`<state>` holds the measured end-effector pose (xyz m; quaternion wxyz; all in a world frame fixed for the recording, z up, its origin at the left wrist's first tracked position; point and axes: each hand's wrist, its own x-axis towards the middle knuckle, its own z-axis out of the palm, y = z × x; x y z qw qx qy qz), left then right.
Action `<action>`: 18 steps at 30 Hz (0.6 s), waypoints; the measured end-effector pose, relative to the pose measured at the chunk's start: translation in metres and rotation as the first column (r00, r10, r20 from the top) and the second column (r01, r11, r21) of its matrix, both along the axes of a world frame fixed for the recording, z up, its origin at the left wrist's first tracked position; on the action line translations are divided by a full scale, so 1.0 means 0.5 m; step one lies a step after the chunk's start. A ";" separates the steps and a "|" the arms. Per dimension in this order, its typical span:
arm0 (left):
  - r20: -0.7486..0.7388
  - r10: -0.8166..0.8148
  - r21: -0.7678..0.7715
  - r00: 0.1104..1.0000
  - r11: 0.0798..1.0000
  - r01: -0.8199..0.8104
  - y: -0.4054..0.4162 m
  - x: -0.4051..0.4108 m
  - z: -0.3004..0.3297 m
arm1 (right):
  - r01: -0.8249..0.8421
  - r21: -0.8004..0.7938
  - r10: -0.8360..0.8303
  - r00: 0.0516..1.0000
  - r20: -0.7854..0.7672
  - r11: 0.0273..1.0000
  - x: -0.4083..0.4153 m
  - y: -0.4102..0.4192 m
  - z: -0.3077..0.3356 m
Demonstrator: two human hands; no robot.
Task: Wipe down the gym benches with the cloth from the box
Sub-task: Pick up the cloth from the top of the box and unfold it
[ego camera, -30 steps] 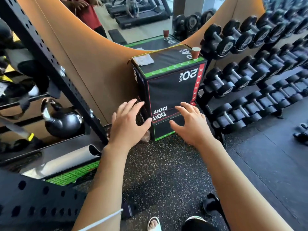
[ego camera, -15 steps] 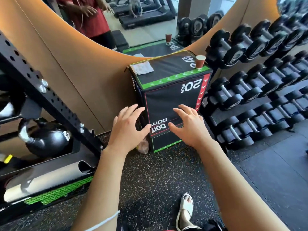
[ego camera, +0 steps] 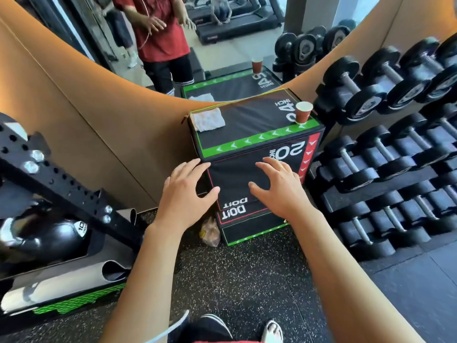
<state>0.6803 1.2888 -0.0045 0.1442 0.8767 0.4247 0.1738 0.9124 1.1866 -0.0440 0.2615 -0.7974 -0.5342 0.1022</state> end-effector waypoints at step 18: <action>0.027 -0.095 -0.010 0.995 0.995 0.095 0.421 0.124 -0.050 | 0.030 -0.029 -0.030 0.999 0.023 0.999 0.105 0.378 -0.024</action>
